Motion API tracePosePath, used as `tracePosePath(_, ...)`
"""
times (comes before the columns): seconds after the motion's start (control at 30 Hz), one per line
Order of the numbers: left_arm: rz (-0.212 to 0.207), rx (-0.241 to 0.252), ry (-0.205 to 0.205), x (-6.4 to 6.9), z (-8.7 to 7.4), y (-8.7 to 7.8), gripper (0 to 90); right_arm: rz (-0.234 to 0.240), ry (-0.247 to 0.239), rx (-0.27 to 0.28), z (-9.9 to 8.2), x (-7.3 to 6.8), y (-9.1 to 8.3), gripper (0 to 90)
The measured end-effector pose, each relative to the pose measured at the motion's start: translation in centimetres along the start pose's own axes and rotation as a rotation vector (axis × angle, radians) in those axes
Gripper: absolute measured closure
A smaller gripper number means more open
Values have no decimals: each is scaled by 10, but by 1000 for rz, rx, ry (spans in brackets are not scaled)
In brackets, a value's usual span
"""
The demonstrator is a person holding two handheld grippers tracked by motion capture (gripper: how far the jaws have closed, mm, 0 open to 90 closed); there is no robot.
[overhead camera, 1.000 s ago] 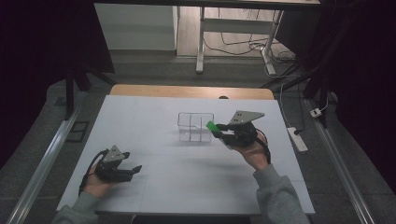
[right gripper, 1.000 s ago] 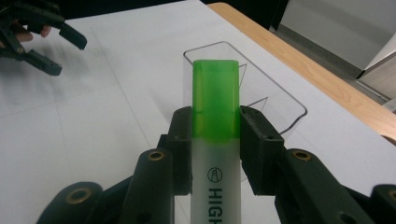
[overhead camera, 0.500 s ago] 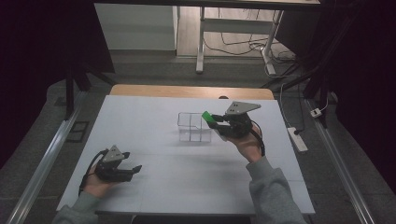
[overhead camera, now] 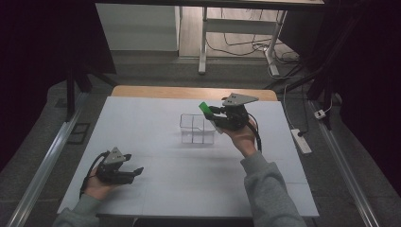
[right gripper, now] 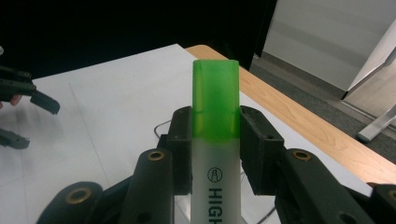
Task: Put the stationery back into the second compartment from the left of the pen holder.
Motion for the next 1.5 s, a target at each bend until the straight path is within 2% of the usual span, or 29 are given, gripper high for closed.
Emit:
tracePosePath(0.33, 0, -1, 2, 0, 0, 0, 267, 1, 26, 27, 3, 4, 11, 667)
tracePosePath(0.97, 1, 1, 0, -2, -1, -1, 268, 27, 55, 37, 4, 8, 37, 667)
tracePosePath(1.5, 0, 0, 0, -2, -2, -1, 267, 30, 59, 47, 2, 8, 64, 667)
Point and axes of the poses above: each handheld gripper's, and its own axes: y roughly forward along the jaws, z roughly out of its top, x roughly to its right, the point moved 1 cm from there along y, roughly forward along the jaws, and after that the axes turned 5 degrees about x, right-handed, at the moved point
